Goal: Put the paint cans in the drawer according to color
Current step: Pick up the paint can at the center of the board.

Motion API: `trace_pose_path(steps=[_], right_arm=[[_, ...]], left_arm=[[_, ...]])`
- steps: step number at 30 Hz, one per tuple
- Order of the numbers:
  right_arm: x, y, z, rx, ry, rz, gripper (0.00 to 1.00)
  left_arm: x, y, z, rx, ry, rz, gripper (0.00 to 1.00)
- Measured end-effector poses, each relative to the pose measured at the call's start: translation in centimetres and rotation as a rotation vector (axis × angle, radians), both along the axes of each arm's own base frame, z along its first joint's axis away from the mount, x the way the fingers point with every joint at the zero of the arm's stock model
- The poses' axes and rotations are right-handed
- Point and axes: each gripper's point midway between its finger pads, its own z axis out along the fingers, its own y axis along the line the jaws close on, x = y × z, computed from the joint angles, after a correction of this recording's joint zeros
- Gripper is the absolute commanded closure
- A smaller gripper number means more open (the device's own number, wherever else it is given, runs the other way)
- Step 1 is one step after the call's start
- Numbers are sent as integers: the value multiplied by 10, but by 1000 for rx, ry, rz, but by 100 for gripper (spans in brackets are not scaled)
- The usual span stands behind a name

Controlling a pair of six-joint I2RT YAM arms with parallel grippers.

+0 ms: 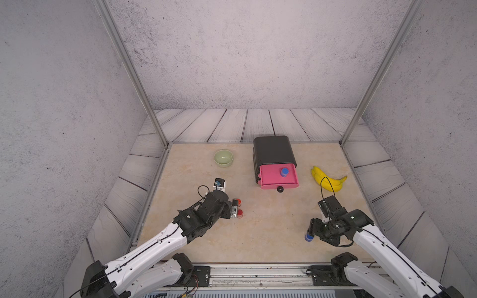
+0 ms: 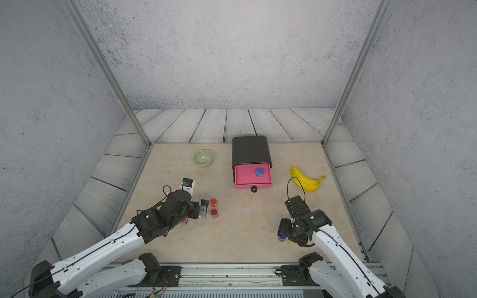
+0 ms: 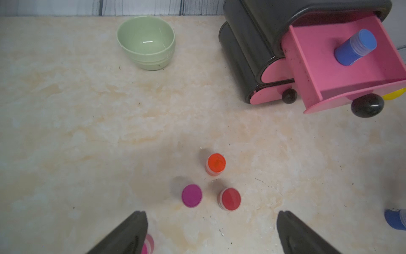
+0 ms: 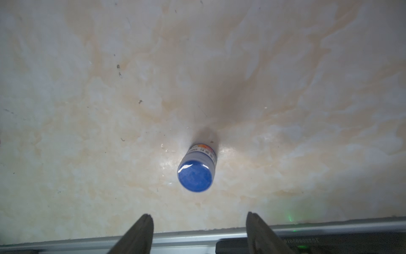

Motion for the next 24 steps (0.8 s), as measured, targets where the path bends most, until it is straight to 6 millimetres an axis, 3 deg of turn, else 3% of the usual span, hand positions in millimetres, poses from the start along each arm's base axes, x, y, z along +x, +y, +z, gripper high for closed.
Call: trace_pose_path(steps=[11,16,24], right_arm=[[25,8,-27,-44,40,22,32],[25,11,-33,-61,58,53,42],[16,11,-43,-118,119,108,45]], left_arm=[[4,-8,-6,-67,15,29,1],[6,-9,-8,-67,19,30,1],[9,-9,-13,-61,33,38,1]])
